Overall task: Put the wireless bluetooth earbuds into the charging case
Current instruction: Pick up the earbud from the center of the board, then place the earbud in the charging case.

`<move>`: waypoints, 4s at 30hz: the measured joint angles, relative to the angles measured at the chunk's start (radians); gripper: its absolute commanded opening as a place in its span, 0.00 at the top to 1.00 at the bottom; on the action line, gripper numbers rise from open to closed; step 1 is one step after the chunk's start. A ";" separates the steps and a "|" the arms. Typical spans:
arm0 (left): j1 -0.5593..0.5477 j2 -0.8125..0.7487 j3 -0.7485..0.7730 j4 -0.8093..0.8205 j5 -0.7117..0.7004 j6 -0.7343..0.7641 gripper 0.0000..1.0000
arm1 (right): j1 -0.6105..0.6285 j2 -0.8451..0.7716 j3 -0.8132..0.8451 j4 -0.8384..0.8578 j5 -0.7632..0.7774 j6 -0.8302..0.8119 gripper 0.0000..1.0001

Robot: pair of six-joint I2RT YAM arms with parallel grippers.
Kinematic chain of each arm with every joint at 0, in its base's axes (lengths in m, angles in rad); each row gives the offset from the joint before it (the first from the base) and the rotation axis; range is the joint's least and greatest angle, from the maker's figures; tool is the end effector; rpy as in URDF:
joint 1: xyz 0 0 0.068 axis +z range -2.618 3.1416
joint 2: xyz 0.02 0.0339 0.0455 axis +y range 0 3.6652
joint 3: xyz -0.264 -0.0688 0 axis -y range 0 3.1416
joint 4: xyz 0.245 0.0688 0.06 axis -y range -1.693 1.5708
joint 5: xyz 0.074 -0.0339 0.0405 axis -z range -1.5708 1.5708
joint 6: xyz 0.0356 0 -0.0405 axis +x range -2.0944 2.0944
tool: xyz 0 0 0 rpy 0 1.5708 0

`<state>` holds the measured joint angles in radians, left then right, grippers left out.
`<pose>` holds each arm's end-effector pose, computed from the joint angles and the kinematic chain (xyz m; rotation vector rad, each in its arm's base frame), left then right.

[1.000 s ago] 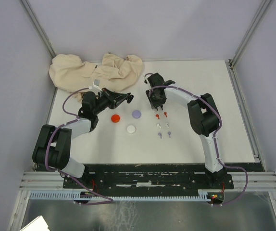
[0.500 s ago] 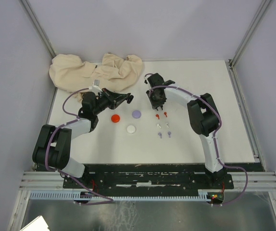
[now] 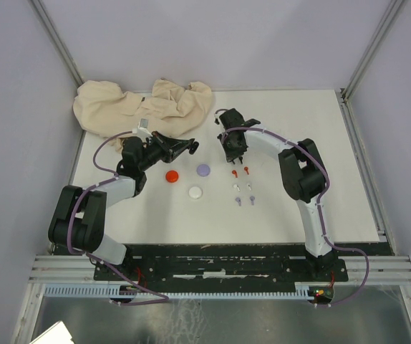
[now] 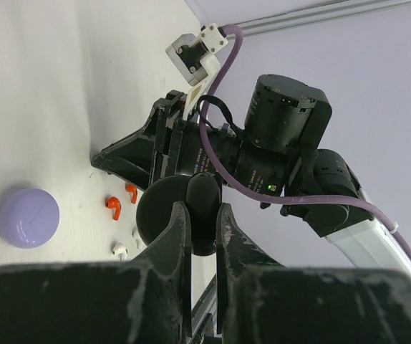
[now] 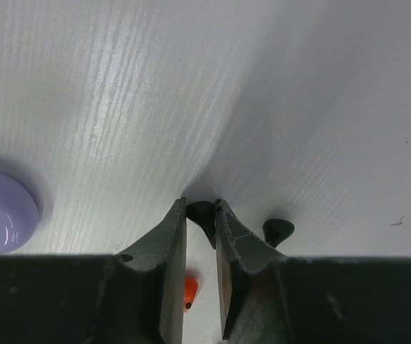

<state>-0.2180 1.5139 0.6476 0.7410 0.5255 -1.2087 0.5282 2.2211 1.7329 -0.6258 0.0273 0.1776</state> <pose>0.3021 -0.0852 0.2162 -0.4989 1.8571 -1.4604 0.4088 0.2374 0.1633 -0.4621 2.6580 0.1822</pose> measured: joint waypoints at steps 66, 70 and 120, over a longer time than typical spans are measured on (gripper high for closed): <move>-0.139 0.243 0.068 0.289 0.056 -0.368 0.97 | 0.029 -0.721 -0.853 1.320 -0.412 -0.140 0.98; -0.139 0.246 0.076 0.311 0.061 -0.396 0.97 | 0.033 -0.721 -0.888 1.373 -0.445 -0.149 0.98; -0.138 0.247 0.101 0.360 0.084 -0.435 0.97 | 0.035 -0.689 -0.943 1.413 -0.486 -0.149 0.94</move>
<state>-0.3557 1.7607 0.7486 1.1015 0.6094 -1.6432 0.5632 1.5326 0.7895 0.7872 -0.4587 0.0284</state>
